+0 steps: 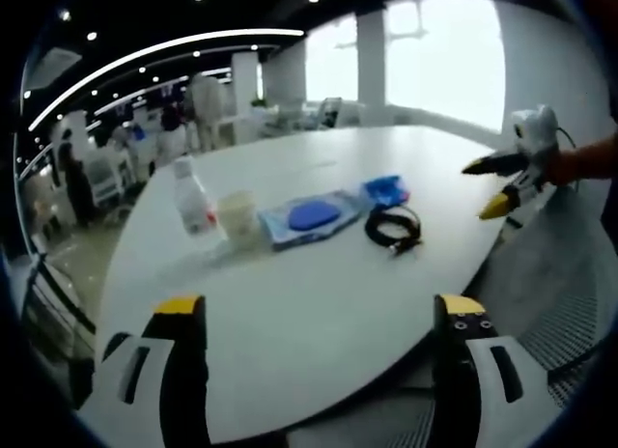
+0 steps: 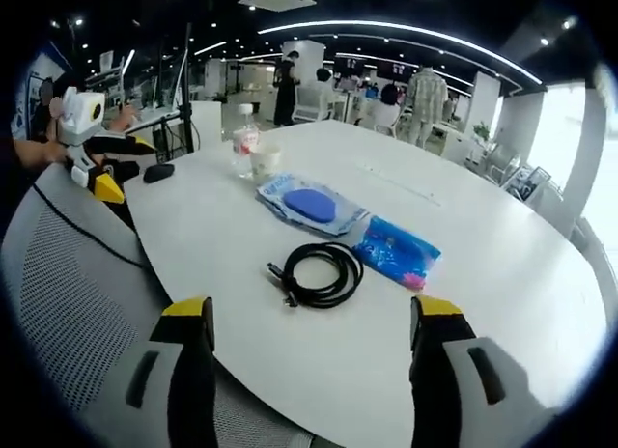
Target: Arrange the tabletop items into an orderly group along one side of the table until the central work area is clear of visible clutter.
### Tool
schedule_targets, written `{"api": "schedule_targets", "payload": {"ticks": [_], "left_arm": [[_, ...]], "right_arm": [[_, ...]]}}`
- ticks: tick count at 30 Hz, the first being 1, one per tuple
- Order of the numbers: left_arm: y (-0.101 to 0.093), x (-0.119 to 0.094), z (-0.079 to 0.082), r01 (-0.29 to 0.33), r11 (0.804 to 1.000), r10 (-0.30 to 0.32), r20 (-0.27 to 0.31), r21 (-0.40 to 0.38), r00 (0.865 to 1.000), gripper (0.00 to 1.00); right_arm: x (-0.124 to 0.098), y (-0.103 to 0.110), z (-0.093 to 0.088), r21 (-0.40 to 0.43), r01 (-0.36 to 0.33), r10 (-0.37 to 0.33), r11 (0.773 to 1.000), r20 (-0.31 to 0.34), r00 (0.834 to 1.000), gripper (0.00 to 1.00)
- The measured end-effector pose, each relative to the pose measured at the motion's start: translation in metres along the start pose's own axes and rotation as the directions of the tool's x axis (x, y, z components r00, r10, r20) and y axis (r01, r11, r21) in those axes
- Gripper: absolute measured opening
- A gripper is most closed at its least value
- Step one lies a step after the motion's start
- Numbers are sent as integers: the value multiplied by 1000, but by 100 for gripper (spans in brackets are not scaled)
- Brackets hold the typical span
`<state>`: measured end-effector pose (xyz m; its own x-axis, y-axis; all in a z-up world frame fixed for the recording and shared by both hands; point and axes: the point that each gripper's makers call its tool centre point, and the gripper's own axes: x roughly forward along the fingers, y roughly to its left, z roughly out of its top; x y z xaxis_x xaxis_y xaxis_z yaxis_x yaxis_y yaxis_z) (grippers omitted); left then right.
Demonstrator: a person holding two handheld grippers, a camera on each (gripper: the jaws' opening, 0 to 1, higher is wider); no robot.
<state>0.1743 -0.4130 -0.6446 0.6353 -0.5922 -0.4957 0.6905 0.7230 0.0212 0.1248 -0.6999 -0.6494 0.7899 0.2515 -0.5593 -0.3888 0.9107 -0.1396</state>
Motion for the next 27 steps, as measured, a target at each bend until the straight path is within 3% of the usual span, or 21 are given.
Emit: {"api": "schedule_targets", "payload": {"ticks": [8, 13, 27], "left_arm": [[0, 0, 0, -1, 1000, 1, -3, -3, 1000, 94], [-1, 0, 0, 4, 1000, -4, -2, -4, 1000, 95], [-1, 0, 0, 8, 1000, -8, 2, -11, 1000, 94]], "right_arm": [[-15, 5, -5, -9, 32, -32, 999, 26, 999, 96], [-20, 2, -9, 34, 52, -53, 998, 27, 998, 100], [-27, -2, -15, 110, 106, -113, 988, 55, 992, 100]]}}
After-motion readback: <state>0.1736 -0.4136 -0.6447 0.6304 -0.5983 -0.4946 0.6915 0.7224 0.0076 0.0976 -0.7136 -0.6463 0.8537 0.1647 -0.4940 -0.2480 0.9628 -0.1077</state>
